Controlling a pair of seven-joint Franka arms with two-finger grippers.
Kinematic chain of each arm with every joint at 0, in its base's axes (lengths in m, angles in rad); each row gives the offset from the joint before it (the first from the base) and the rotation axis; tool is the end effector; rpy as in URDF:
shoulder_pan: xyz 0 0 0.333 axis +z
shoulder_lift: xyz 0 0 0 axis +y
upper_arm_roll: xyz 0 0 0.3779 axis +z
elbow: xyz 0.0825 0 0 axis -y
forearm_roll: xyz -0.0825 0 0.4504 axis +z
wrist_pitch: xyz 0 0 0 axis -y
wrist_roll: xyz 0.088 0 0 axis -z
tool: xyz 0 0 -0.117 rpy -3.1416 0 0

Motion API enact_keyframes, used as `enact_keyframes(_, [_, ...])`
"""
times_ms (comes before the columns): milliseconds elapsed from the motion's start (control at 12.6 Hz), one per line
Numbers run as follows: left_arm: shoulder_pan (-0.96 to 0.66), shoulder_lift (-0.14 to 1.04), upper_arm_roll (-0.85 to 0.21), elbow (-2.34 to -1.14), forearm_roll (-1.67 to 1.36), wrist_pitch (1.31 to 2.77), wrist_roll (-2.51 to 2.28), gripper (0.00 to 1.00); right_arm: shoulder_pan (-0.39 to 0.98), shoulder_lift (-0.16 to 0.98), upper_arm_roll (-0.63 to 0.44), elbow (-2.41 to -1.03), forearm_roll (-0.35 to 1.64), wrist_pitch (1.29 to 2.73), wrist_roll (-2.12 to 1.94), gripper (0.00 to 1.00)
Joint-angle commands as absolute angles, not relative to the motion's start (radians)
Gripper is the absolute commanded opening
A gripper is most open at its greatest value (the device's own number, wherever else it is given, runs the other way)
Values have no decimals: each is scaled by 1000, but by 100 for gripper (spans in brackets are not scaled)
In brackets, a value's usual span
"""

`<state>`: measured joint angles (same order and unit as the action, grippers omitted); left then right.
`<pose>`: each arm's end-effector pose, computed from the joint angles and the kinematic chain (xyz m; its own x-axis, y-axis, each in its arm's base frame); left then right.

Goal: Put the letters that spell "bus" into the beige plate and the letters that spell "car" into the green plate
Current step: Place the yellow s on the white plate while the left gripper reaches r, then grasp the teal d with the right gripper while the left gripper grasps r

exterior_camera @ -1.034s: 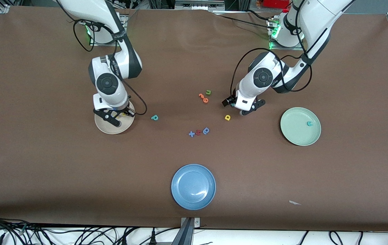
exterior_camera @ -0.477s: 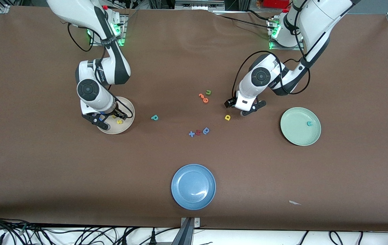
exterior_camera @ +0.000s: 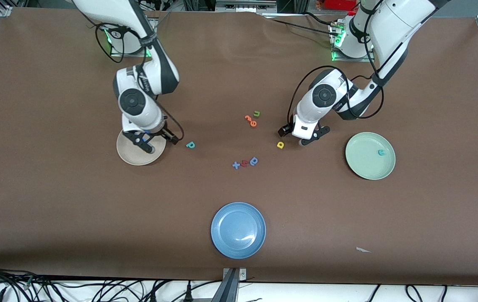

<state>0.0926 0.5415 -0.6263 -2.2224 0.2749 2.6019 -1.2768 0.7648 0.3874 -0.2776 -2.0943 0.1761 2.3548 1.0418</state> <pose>0.5052 -0.3187 0.1577 0.8342 0.5242 -0.1711 0.5372 -0.8426 0.0373 0.5584 0.3017 0.2282 0.7795 -0.6235 -0.0596 -0.6180 -0.7812 0.0886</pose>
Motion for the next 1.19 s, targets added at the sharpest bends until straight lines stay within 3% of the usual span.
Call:
enact_keyframes(0, [89, 563, -621, -2210, 311, 2628, -1313, 90, 767, 419, -250, -2045, 187, 2365, 1121, 86])
enact_keyframes(159, [89, 563, -620, -2210, 311, 2632, -1315, 85, 814, 489, -250, -1973, 187, 2397, 1193, 84])
enact_keyframes(557, [86, 584, -620, -2210, 311, 2632, -1331, 56, 839, 621, -250, -1850, 187, 2422, 1247, 77])
enact_keyframes(875, [77, 583, -620, -2214, 313, 2626, -1358, 54, 838, 634, -252, -1853, 183, 2427, 1233, 73])
enact_keyframes(1113, [75, 583, -620, -2212, 313, 2626, -1359, 37, 828, 640, -255, -1864, 183, 2427, 1207, 70])
